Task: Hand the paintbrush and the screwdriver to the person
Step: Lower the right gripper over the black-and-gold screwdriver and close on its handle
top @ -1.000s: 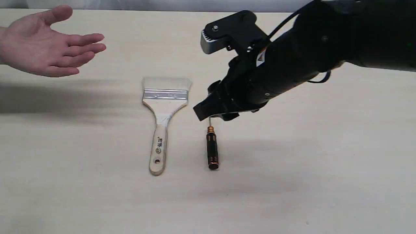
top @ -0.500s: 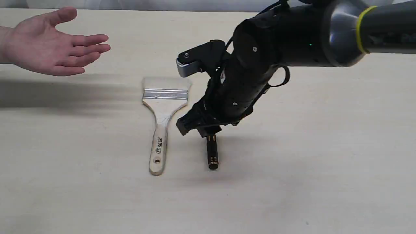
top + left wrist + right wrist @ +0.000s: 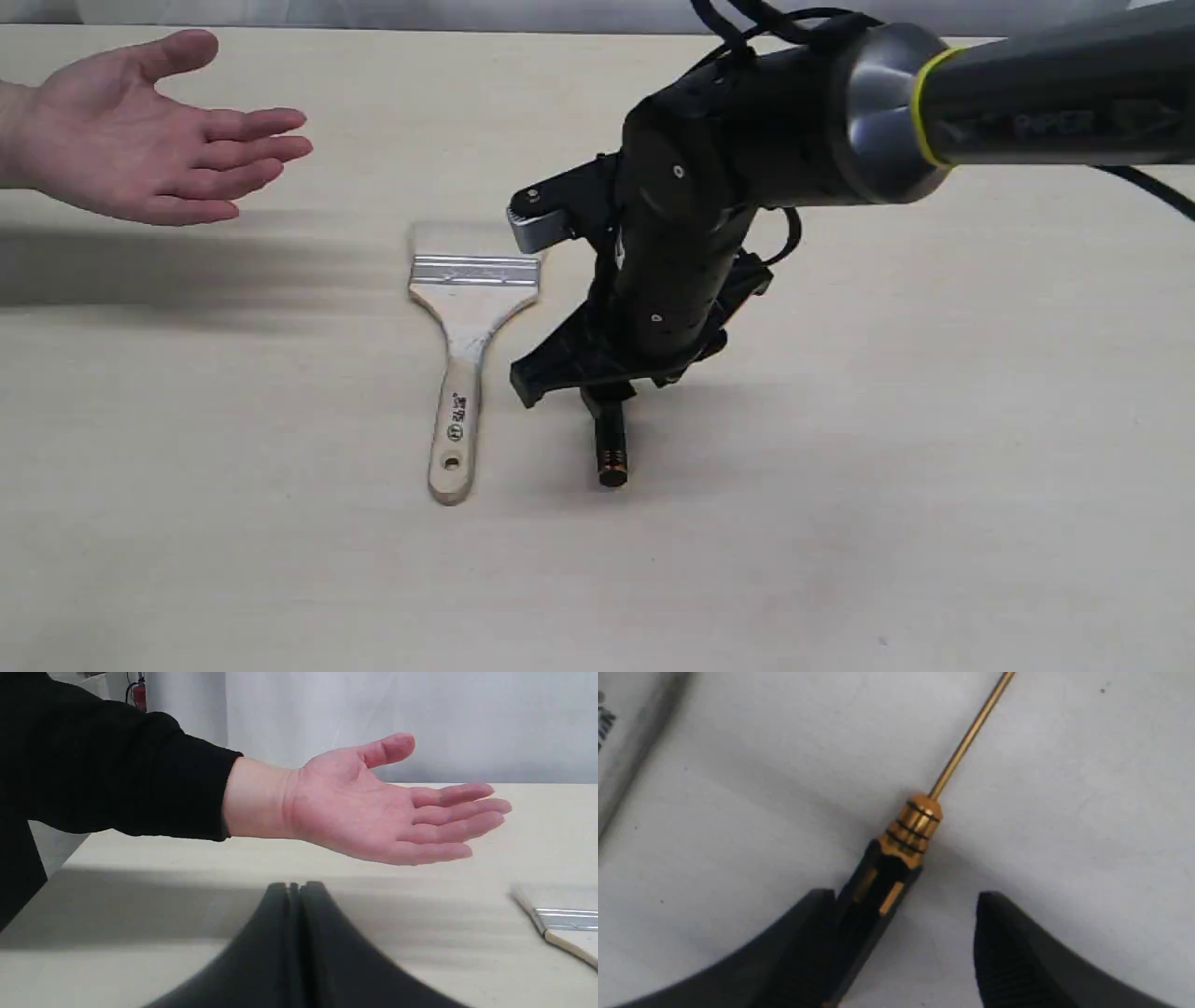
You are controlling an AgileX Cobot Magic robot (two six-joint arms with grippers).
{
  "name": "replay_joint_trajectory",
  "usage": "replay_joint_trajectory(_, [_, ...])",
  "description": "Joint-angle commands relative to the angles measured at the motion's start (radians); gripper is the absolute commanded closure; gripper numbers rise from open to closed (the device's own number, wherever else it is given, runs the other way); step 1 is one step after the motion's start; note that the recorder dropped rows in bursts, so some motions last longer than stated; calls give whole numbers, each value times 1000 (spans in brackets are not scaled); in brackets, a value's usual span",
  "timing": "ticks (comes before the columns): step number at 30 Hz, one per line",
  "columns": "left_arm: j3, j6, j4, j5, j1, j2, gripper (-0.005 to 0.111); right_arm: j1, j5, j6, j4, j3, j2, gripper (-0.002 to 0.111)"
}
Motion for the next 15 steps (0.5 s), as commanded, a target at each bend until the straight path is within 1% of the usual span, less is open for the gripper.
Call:
replay_joint_trajectory(1, [2,-2,-3,-10,-6,-2,107,1,-8,8,26,-4,20,59])
replay_joint_trajectory(12, [2,-2,-5,-10,-6,-2,107,1,-47,14,33,-4,32,59])
replay_joint_trajectory(13, [2,-2,-5,-10,-6,-2,107,1,-47,16,33,-4,32,61])
replay_joint_trajectory(15, [2,-2,-5,-10,-6,-2,107,1,-50,16,26,-4,32,68])
